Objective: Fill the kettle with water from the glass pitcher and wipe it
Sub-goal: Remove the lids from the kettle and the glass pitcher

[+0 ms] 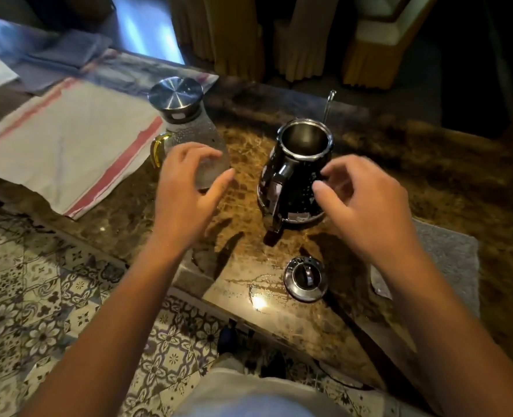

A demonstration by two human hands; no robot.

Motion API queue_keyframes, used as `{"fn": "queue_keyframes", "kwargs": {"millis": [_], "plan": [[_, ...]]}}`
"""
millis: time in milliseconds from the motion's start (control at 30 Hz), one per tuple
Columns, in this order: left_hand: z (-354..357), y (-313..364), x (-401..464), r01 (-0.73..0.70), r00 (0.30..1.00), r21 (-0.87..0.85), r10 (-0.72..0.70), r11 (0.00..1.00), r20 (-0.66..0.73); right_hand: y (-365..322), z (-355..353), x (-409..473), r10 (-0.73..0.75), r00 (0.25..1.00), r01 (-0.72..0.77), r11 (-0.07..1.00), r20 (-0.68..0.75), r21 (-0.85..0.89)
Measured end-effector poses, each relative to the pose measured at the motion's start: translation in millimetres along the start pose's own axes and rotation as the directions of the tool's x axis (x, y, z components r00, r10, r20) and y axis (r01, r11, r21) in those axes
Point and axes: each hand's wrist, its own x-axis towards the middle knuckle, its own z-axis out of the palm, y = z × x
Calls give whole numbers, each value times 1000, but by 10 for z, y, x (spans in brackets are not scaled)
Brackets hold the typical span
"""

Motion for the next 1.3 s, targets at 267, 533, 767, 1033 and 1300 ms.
{"fn": "queue_keyframes", "kwargs": {"millis": [267, 533, 767, 1033, 1300], "plan": [[-572, -575, 162, 70, 989, 230, -37, 971, -146, -602, 240, 734, -274, 956, 285, 953, 107, -107], [-394, -1126, 458, 203, 979, -120, -204, 972, -3, -1289, 938, 1503, -319, 923, 345, 934, 217, -93], [-179, -1363, 575, 169, 972, -297, -108, 940, 210, -1702, 1489, 1834, -260, 940, 301, 937, 221, -178], [-132, -1500, 648, 211, 939, -554, -10, 805, 343, -1657, 1739, 1920, -236, 967, 255, 915, 99, -314], [38, -1514, 661, 302, 943, -727, -81, 617, 324, -1667, 1815, 1951, -219, 975, 219, 931, 34, -291]]}}
